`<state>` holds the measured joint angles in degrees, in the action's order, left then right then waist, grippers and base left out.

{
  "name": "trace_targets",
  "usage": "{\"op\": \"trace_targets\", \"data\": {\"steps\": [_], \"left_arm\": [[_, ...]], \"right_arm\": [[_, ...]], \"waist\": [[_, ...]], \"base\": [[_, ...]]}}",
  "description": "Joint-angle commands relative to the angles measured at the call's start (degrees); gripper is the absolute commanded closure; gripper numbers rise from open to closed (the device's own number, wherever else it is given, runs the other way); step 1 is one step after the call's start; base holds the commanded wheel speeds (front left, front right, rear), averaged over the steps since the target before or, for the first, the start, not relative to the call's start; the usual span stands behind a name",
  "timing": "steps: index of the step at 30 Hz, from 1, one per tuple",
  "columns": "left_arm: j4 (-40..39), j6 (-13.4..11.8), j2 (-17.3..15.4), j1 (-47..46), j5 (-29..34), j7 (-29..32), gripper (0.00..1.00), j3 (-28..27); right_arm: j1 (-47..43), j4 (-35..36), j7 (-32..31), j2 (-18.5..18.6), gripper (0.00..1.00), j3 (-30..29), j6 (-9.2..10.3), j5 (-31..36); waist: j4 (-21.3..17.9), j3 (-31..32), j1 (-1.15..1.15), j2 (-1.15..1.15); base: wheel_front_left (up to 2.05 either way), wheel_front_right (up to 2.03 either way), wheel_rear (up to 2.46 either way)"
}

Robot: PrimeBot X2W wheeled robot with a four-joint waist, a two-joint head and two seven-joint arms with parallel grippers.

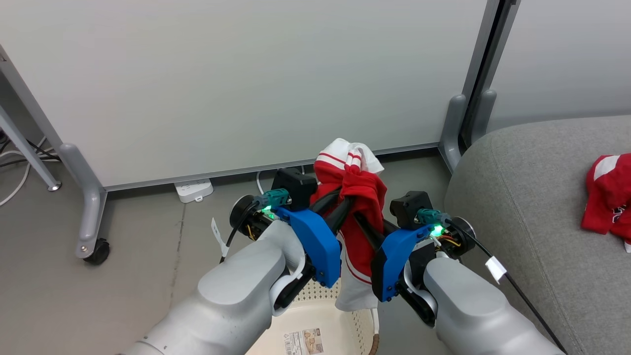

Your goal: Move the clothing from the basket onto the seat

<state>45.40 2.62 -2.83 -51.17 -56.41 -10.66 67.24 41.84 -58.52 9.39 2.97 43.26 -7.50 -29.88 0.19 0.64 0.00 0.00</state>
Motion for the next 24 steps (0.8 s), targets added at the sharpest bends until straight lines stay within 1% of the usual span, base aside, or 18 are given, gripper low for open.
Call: {"op": "trace_targets", "data": {"steps": [1,2,12,18,24], "left_arm": [[0.09,-0.24,-0.12,-0.58,0.02,-0.22,0.04,0.27],[0.14,-0.31,-0.12,-0.51,0.04,-0.48,0.00,0.38],[0.93,-0.56,-0.12,-0.65,-0.42,-1.24,0.00,1.02],[1.40,-0.65,-0.16,-0.04,0.21,-2.71,0.00,1.07],[-0.02,-1.05,-2.07,2.90,2.24,-4.34,0.00,-0.19]], "right_arm": [[0.84,-0.15,0.47,-0.16,1.00,0.20,0.02,-0.12],[0.91,-0.30,0.57,-0.16,1.00,0.30,0.02,-0.32],[1.70,-1.46,1.40,-0.16,1.00,1.90,0.02,-1.74],[2.15,-2.18,1.88,-0.16,1.00,2.50,0.02,-2.41],[2.39,-2.96,2.55,-0.14,1.00,2.80,0.02,-2.99]], "waist": [[0.04,0.02,0.00,0.00],[0.07,0.03,0.00,0.00],[0.32,0.16,0.00,0.00],[0.39,0.03,0.00,0.00],[0.38,-0.16,0.00,0.00]], "base": [[0.00,0.00,0.00],[0.00,0.00,0.00],[0.00,0.00,0.00],[0.00,0.00,0.00],[0.00,0.00,0.00]]}}
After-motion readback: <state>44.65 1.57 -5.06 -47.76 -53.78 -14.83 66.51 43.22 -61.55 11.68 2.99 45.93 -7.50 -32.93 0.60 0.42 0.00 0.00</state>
